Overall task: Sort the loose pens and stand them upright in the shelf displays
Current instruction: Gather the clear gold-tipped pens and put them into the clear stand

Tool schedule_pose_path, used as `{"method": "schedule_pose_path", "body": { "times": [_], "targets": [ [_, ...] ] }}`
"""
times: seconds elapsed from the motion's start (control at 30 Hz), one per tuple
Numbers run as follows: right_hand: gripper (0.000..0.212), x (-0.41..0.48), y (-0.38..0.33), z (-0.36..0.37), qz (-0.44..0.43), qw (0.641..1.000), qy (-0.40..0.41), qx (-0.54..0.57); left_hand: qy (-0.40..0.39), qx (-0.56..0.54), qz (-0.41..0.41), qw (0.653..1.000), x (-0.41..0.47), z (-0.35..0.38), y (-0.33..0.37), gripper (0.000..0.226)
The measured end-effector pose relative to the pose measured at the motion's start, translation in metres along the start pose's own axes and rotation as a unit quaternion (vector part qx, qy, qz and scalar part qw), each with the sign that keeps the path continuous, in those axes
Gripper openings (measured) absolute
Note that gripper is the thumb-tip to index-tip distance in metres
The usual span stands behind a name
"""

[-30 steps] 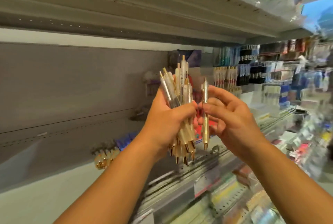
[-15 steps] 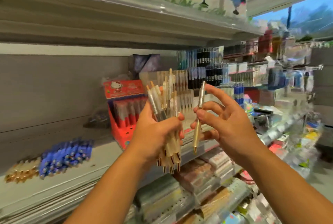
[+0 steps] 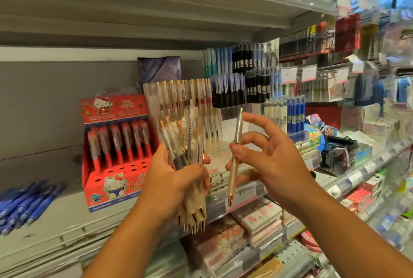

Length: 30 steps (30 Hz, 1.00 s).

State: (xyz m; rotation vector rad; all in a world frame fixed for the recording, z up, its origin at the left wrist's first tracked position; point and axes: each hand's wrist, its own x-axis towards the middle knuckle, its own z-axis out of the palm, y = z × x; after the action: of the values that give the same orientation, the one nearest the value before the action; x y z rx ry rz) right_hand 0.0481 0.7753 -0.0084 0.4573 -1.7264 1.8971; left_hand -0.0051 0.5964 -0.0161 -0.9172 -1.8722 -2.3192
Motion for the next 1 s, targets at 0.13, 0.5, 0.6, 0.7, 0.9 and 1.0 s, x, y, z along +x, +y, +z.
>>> {"method": "schedule_pose_path", "body": {
  "times": [0.13, 0.5, 0.6, 0.7, 0.9, 1.0],
  "targets": [
    [0.055, 0.041, 0.02, -0.016, -0.003, 1.0, 0.011, -0.006, 0.026, -0.006, 0.022, 0.999, 0.043, 0.0, -0.009, 0.045],
    [0.054, 0.146, 0.072, -0.015, -0.09, 0.993, -0.054, -0.051, 0.133, 0.076, 0.139, 0.978, 0.099, -0.003, -0.02, 0.047],
    [0.052, 0.166, 0.084, -0.015, -0.11, 0.989, -0.07, -0.073, 0.181, 0.122, 0.142, 0.965, 0.098, -0.001, -0.028, 0.045],
    [0.049, 0.176, 0.092, -0.013, -0.139, 0.977, -0.081, -0.143, 0.211, 0.172, 0.144, 0.951, 0.09, 0.004, -0.037, 0.044],
    [0.05, 0.178, 0.105, -0.011, -0.191, 0.944, -0.1, -0.249, 0.27, 0.257, 0.151, 0.915, 0.084, 0.011, -0.045, 0.037],
    [0.049, 0.177, 0.108, -0.009, -0.191, 0.929, -0.1, -0.302, 0.277, 0.262, 0.143, 0.913, 0.084, 0.008, -0.046, 0.037]
  ]
}}
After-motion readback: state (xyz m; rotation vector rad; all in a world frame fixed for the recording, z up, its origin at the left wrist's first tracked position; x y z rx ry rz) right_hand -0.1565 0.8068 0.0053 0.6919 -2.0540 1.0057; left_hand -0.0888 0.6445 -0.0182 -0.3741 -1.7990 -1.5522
